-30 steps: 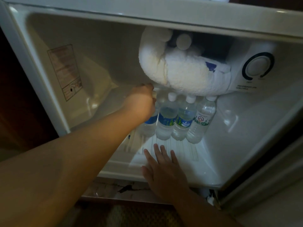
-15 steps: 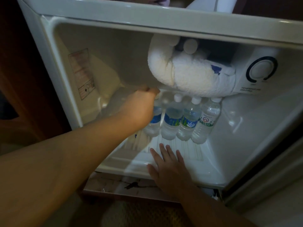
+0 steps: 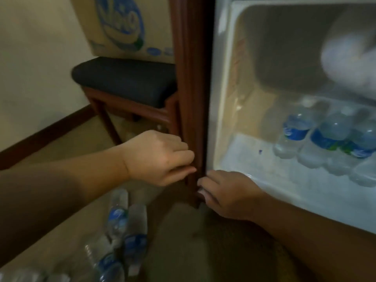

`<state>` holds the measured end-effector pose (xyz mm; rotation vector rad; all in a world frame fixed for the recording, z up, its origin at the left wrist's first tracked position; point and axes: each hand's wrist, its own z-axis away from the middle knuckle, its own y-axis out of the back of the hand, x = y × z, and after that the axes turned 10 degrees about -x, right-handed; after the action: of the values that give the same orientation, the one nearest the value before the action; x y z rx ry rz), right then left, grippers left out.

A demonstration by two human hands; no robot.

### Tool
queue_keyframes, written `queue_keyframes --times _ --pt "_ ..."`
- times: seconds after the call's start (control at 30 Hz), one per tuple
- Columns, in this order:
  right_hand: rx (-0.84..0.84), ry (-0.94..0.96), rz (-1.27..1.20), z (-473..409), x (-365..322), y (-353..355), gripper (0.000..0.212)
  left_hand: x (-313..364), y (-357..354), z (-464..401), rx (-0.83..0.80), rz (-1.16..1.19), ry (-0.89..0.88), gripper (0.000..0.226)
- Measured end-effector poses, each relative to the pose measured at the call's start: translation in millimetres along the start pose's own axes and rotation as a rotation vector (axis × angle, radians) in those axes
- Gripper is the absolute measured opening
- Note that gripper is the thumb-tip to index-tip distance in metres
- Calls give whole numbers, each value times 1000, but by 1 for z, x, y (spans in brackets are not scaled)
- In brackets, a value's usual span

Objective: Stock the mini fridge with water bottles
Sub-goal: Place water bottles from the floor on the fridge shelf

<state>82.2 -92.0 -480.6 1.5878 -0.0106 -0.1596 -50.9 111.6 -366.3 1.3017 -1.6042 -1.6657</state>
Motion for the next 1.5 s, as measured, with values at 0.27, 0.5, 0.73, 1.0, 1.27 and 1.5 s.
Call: queue_keyframes --times 0.27,0.5,0.73,1.0,1.27,1.5 --pt "-221 395 4 -94 -94 -24 22 -12 2 146 -827 24 652 42" --pt "-672 327 -116 -134 -199 -78 41 38 -11 249 -1455 491 1134 80" --pt "-820 -97 -82 -111 -275 -164 47 75 -52 306 -1543 444 1277 68" --pt "-752 -206 -62 -114 -283 -164 42 62 -30 283 -1243 486 1201 43" --pt "-598 -165 -330 -145 -213 -3 41 7 19 215 -1100 536 1078 39" --pt "-373 -67 -304 -107 -128 98 28 -39 56 140 -905 383 961 36"
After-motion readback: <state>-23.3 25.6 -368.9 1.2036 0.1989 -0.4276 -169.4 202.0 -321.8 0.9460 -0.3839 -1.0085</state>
